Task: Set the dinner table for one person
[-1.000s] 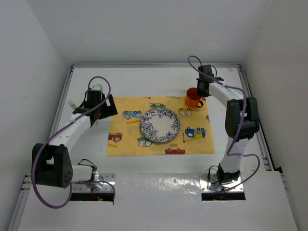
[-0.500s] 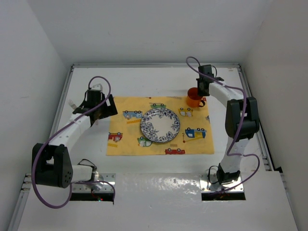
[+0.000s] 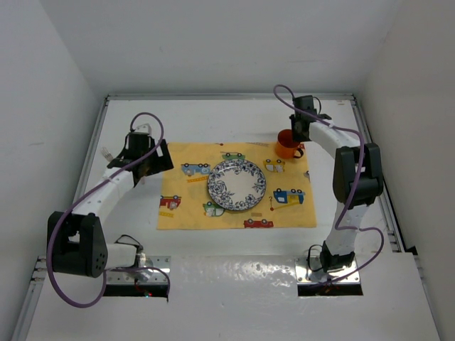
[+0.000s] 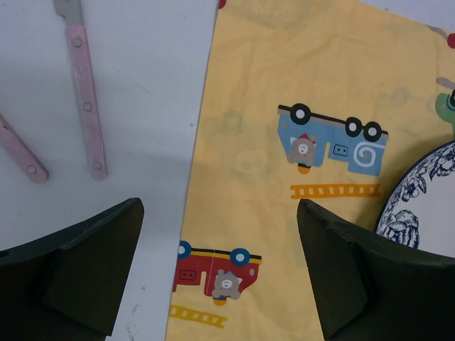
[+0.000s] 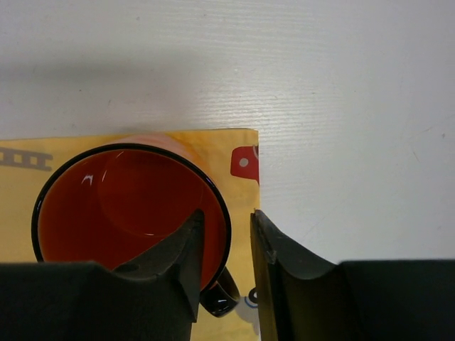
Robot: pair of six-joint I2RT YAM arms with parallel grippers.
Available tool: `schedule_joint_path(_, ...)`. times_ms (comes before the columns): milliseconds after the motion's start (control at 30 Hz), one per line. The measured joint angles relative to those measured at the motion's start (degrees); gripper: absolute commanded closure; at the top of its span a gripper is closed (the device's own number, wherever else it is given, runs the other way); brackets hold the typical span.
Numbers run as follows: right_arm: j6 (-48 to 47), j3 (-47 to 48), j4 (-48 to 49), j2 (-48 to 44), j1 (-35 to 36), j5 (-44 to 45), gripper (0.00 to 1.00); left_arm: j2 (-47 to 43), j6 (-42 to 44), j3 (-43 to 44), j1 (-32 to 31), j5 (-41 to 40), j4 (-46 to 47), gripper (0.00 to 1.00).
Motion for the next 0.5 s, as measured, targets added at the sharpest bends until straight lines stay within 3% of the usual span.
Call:
schedule_joint_path(233, -0.24, 0.35, -1.79, -1.84, -0.04, -0.61, 0.47, 0.81, -0.72, 3.48, 1.01, -1.90, -2.27, 0.13)
schedule_joint_path(333, 0.24, 0.35, -3.08, -6.14, -0.04, -1.40, 0.41, 2.84, -1.77, 8.11, 1.73, -3.54, -3.65, 0.19)
schedule_joint_path(500, 3.39, -1.49, -2.80, -18.47, -0.02, -3.93, 0.40, 8.55, -3.56, 13.49, 7.87, -4.59, -5.03, 0.26)
